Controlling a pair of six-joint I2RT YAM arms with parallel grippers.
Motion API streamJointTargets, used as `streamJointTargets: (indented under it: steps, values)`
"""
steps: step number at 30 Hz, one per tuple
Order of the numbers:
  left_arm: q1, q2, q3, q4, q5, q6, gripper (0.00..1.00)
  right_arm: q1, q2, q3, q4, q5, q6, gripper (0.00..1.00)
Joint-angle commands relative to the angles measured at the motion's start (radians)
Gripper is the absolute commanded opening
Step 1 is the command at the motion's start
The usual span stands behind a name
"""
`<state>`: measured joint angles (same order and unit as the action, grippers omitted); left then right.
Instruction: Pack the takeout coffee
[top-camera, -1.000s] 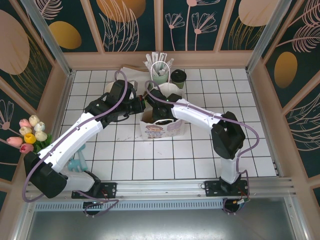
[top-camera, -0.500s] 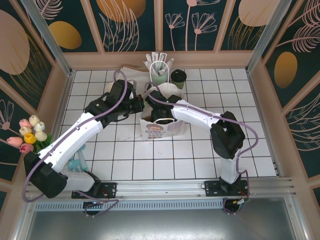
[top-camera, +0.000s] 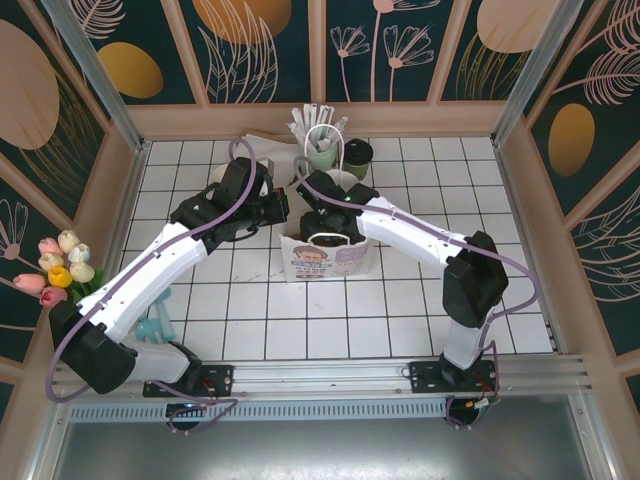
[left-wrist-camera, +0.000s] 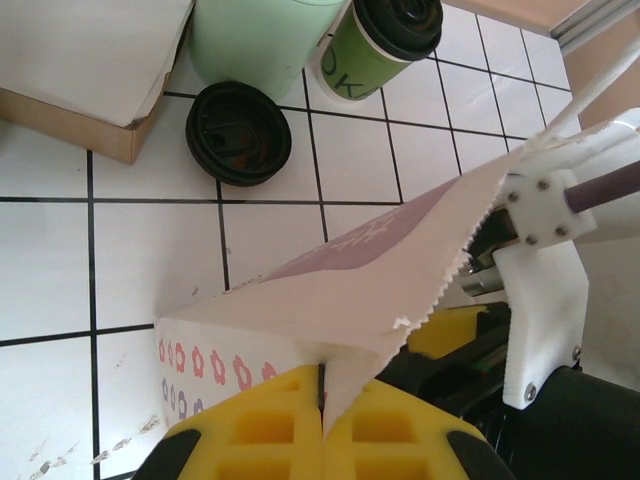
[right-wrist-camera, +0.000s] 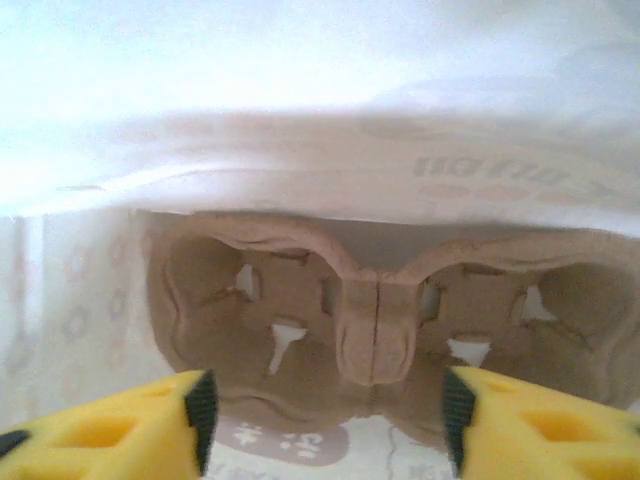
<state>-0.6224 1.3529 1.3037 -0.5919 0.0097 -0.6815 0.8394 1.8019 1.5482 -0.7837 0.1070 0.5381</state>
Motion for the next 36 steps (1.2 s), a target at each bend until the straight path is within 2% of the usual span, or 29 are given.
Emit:
streamJointTargets:
  steps: [1,3,5,9,16,25,34,36]
  values:
    - [0.003,0.012,0.039,-0.027,-0.013,0.023,0.00,-0.011,-0.009,-0.014,-0.009,-0.035,-0.053,0.43]
    - [0.001,0.021,0.046,-0.036,-0.012,0.026,0.00,-0.011,-0.001,-0.027,-0.008,-0.041,-0.075,0.26]
    - [0.002,0.022,0.049,-0.037,-0.010,0.029,0.00,-0.011,0.011,-0.037,-0.010,-0.048,-0.102,0.15]
    - [0.002,0.016,0.049,-0.034,-0.013,0.033,0.00,-0.011,0.030,-0.061,-0.004,-0.085,-0.161,0.05]
    - [0.002,0.013,0.046,-0.031,-0.004,0.031,0.00,-0.017,0.095,-0.055,-0.057,-0.036,-0.188,0.00]
    - [0.002,0.008,0.044,-0.029,0.001,0.035,0.00,-0.017,0.166,-0.074,-0.057,0.019,-0.198,0.01]
    - [0.002,0.010,0.044,-0.025,0.009,0.045,0.00,-0.008,0.177,0.005,-0.155,0.163,-0.180,0.03]
    - [0.003,0.006,0.043,-0.019,0.018,0.045,0.00,-0.007,0.177,0.017,-0.164,0.129,-0.206,0.03]
